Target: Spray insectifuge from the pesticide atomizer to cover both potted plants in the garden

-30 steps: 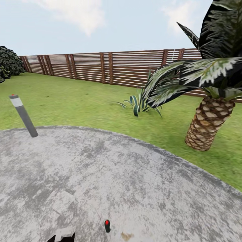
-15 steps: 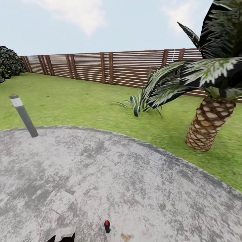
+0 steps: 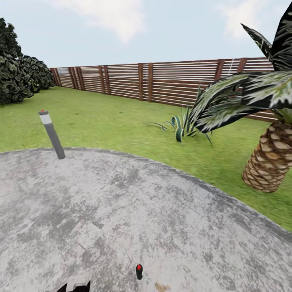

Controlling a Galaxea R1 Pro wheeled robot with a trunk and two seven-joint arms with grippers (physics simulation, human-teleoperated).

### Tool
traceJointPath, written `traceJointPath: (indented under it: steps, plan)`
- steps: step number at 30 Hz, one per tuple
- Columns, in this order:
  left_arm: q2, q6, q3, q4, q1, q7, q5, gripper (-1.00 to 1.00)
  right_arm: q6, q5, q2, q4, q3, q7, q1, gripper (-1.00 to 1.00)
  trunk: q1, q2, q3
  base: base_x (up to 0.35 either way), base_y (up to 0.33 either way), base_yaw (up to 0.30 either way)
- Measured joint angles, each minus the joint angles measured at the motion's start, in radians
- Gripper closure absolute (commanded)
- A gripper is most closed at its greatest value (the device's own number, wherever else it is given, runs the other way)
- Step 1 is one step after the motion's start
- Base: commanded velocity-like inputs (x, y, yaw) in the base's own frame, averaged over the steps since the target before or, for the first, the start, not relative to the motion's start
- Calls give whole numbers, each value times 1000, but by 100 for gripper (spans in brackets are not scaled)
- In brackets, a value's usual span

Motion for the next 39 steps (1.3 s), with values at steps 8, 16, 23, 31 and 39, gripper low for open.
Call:
traceJointPath:
  steps: [8, 16, 23, 31, 39]
  plan:
    - [0, 0, 0, 0, -1, 0, 0, -100, 1, 0, 0, -1, 0, 0, 0, -100, 0, 0, 0, 0, 0, 59]
    - [0, 0, 0, 0, 0, 0, 0, -100, 2, 0, 0, -2, 0, -1, 0, -100, 0, 0, 0, 0, 0, 1]
    - [0, 0, 0, 0, 0, 0, 0, -100, 2, 0, 1, -2, 1, -1, 0, -100, 0, 0, 0, 0, 0, 78]
    - [0, 0, -1, 0, 0, 0, 0, -100, 0, 0, 2, -2, 0, -1, 0, -100, 0, 0, 0, 0, -26, 253]
    - [0, 0, -1, 0, 0, 0, 0, -100, 1, 1, 1, -2, 1, -2, 0, -100, 0, 0, 0, 45, -211, 244]
